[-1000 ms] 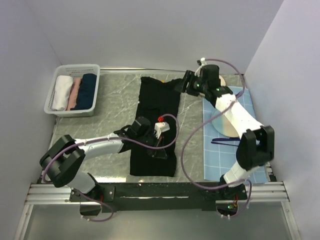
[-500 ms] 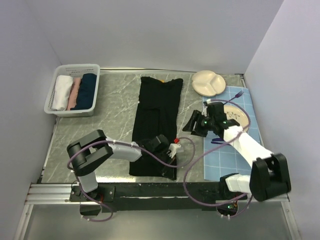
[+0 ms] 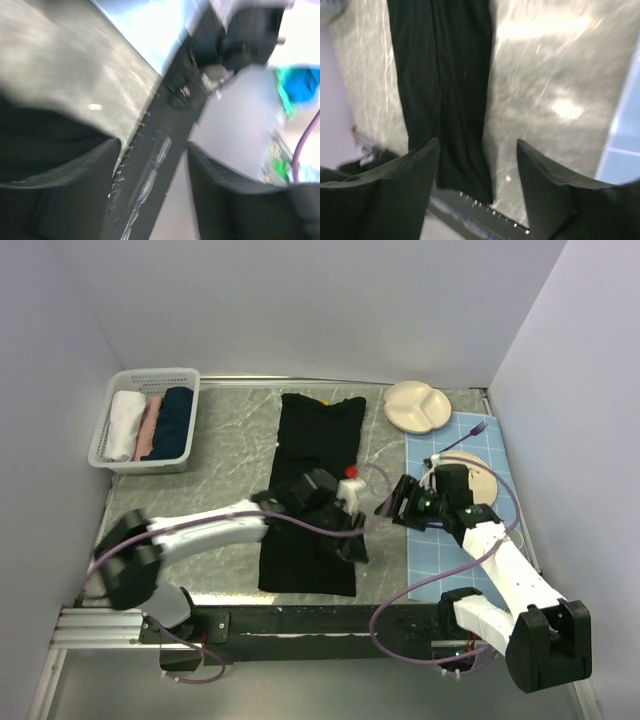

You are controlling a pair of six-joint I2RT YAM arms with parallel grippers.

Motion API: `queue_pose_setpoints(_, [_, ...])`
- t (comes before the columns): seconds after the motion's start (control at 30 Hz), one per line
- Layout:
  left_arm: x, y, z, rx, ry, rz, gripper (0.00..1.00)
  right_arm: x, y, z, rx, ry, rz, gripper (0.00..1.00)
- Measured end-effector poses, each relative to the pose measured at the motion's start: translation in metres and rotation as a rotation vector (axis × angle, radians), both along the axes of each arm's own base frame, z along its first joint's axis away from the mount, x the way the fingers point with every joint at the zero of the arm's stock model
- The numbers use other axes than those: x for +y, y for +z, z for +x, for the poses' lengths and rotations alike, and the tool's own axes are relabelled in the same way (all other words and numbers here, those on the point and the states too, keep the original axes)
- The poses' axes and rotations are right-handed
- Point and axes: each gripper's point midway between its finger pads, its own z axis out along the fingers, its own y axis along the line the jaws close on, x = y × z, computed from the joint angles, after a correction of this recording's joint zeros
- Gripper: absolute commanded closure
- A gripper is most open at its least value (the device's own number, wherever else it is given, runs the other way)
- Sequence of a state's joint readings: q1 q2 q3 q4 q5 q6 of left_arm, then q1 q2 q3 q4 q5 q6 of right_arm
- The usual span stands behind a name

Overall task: Roll the t-shirts
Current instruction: Roll the T-shirt to the center of the board.

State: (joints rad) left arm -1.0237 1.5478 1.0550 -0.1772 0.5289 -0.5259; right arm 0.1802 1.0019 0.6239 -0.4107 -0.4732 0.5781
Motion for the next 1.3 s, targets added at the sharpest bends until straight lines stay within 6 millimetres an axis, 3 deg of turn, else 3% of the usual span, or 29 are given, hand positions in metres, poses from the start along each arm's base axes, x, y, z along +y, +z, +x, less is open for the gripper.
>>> queue_pose_setpoints(0.07, [0.018,0.032,0.019,-0.075,0.116,0.001,0.16,0.010,-0.016,-0.018,0.036,0.050,0.048,0.24])
queue_pose_setpoints(0.1, [0.027,0.047,0.029,-0.117,0.174,-0.002,0.14,0.014,-0.022,-0.027,0.055,0.072,0.066,0.21])
queue_pose_setpoints(0.2, [0.057,0.063,0.055,-0.161,0.315,0.018,0.09,0.031,-0.037,-0.062,0.102,0.166,0.105,0.17])
queue_pose_setpoints(0.27, [0.093,0.052,0.087,-0.141,0.470,0.070,0.08,0.041,-0.035,-0.076,0.098,0.231,0.121,0.17])
queue_pose_setpoints(0.33, [0.136,0.028,0.113,-0.081,0.637,0.144,0.07,0.052,-0.031,-0.084,0.090,0.285,0.138,0.18])
queue_pose_setpoints(0.37, [0.154,0.015,0.117,-0.041,0.701,0.179,0.08,0.054,-0.031,-0.085,0.090,0.294,0.144,0.19])
queue_pose_setpoints(0.43, [0.181,-0.014,0.108,0.058,0.789,0.241,0.09,0.059,-0.034,-0.085,0.109,0.304,0.149,0.21])
queue_pose_setpoints(0.53, [0.205,-0.051,0.073,0.202,0.851,0.285,0.18,0.064,-0.048,-0.090,0.185,0.311,0.139,0.24])
queue_pose_setpoints(0.67, [0.242,-0.088,0.041,0.361,0.988,0.357,0.25,0.075,-0.064,-0.112,0.290,0.371,0.126,0.27])
queue_pose_setpoints(0.77, [0.248,-0.098,0.029,0.427,1.023,0.373,0.31,0.082,-0.073,-0.135,0.361,0.420,0.118,0.35])
queue_pose_setpoints(0.9, [0.242,-0.108,0.018,0.504,1.018,0.360,0.37,0.080,-0.088,-0.152,0.467,0.415,0.100,0.35])
queue_pose_setpoints(1.13, [0.227,-0.115,0.000,0.567,0.951,0.346,0.42,0.091,-0.089,-0.154,0.560,0.385,0.158,0.36])
queue_pose_setpoints(1.3, [0.218,-0.117,-0.008,0.588,0.918,0.352,0.52,0.096,-0.089,-0.151,0.583,0.363,0.184,0.41])
